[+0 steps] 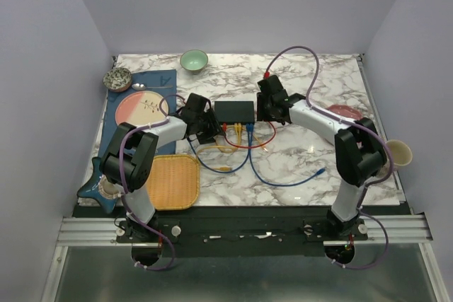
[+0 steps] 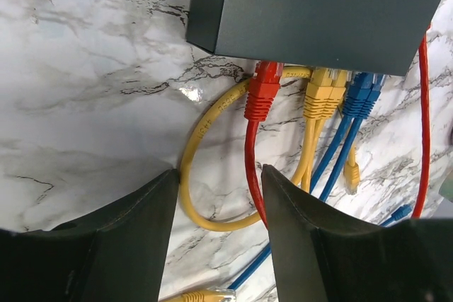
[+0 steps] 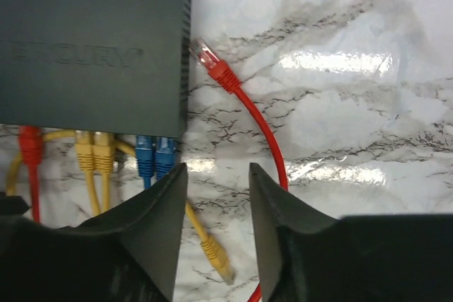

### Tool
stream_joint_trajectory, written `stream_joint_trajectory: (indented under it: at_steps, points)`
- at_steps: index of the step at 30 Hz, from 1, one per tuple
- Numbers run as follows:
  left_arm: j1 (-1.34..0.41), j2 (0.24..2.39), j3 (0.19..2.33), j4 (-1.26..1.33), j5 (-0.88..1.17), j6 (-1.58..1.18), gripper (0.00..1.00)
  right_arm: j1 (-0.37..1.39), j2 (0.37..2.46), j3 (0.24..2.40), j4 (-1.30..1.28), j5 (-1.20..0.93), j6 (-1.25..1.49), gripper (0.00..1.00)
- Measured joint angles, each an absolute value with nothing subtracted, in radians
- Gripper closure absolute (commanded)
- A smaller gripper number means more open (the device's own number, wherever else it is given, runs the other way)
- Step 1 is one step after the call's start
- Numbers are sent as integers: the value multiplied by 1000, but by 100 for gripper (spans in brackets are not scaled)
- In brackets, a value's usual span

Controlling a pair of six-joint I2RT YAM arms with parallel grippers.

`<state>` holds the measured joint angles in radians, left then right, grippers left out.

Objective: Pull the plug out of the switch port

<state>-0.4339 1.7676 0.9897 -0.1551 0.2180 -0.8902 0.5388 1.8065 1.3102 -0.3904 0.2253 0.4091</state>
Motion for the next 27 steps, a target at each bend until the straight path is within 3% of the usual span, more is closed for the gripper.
stream_joint_trajectory:
  at_steps: [3, 8, 20, 27]
  points:
    - [-434, 1766, 986, -150, 218, -892, 37, 535, 1869, 1353, -435, 234, 391, 67]
    - [-434, 1765, 985, -147, 218, -892, 37, 534, 1858, 1340, -460, 230, 382, 69]
    - [-433, 1765, 988, -152, 218, -902, 37, 587, 1640, 978, -465, 99, 392, 72]
    - [-402, 1765, 1005, -192, 217, -901, 37, 670, 1483, 882, -457, -18, 395, 71]
